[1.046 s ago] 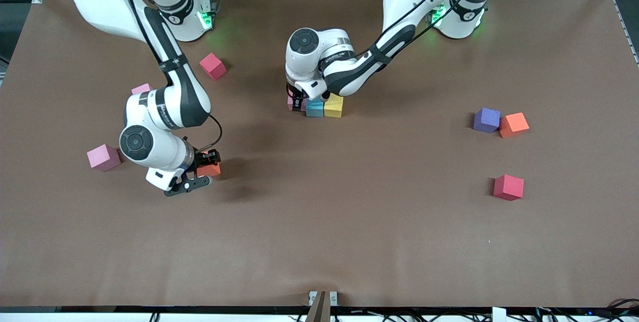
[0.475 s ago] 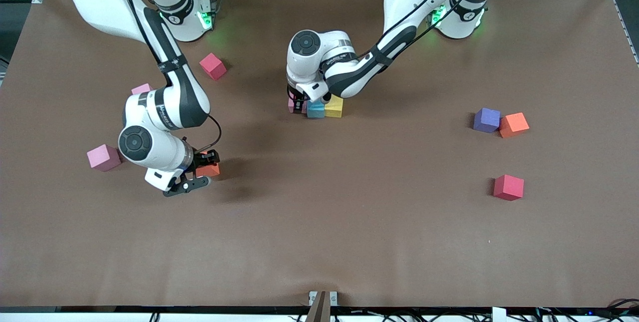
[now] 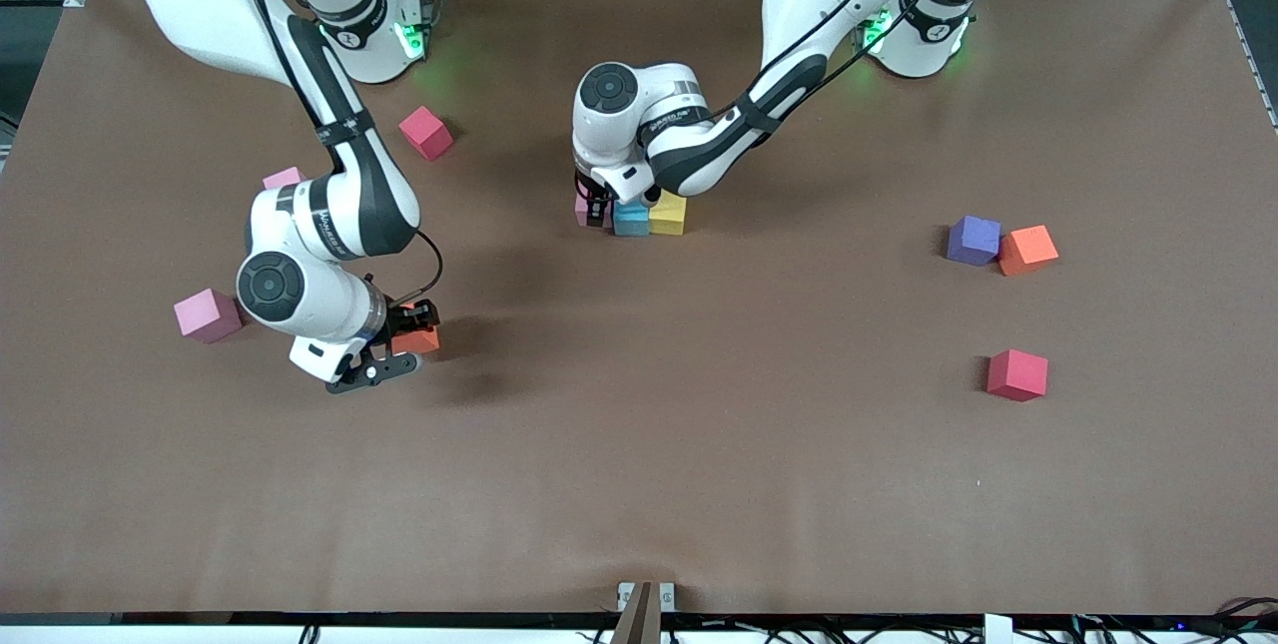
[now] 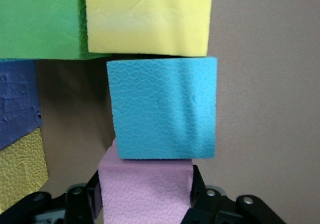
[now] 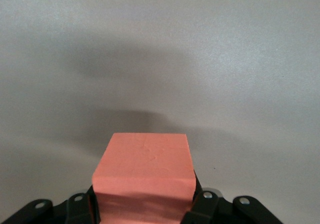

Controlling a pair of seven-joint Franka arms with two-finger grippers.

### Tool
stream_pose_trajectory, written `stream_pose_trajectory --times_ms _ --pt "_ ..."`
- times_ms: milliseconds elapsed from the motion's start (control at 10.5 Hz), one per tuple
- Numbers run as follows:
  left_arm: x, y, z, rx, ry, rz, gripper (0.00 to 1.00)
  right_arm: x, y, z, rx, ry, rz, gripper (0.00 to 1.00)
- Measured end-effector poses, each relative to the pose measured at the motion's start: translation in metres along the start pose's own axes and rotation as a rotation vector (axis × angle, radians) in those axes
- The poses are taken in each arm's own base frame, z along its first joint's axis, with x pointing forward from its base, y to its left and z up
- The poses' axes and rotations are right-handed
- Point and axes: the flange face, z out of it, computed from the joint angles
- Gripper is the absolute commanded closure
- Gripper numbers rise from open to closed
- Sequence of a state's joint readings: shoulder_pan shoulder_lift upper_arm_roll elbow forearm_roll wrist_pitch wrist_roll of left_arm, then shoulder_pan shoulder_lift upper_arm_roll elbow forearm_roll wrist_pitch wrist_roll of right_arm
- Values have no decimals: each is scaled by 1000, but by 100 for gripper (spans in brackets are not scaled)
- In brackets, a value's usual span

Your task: Form number 2 with 11 blocks

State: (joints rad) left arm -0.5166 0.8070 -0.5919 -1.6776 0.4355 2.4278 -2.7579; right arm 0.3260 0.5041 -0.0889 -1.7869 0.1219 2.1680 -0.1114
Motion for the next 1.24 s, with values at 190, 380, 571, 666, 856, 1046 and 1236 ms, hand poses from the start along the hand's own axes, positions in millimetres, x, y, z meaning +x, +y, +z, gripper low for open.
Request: stream_pose_trajectory --times_ms 190,380,571,666,856,1046,1236 --pt "-1 1 -2 -3 -5 -1 0 0 -2 0 1 0 -3 100" --pt "-2 2 -3 -6 -9 -2 0 0 -9 1 2 -1 5 100" --pt "-2 3 -4 -8 -11 -2 0 0 -37 2 -2 -3 40 100" --pt "-3 4 -6 -10 -14 -2 0 0 -52 3 -4 -4 52 100" --pt "-7 5 -13 -20 -23 -1 0 0 -74 3 -7 -2 84 100" --pt "-9 5 -21 -33 -29 3 0 -1 -93 1 -9 3 104 100" --pt "-12 9 -33 -51 -39 3 0 0 -94 1 -9 5 107 100"
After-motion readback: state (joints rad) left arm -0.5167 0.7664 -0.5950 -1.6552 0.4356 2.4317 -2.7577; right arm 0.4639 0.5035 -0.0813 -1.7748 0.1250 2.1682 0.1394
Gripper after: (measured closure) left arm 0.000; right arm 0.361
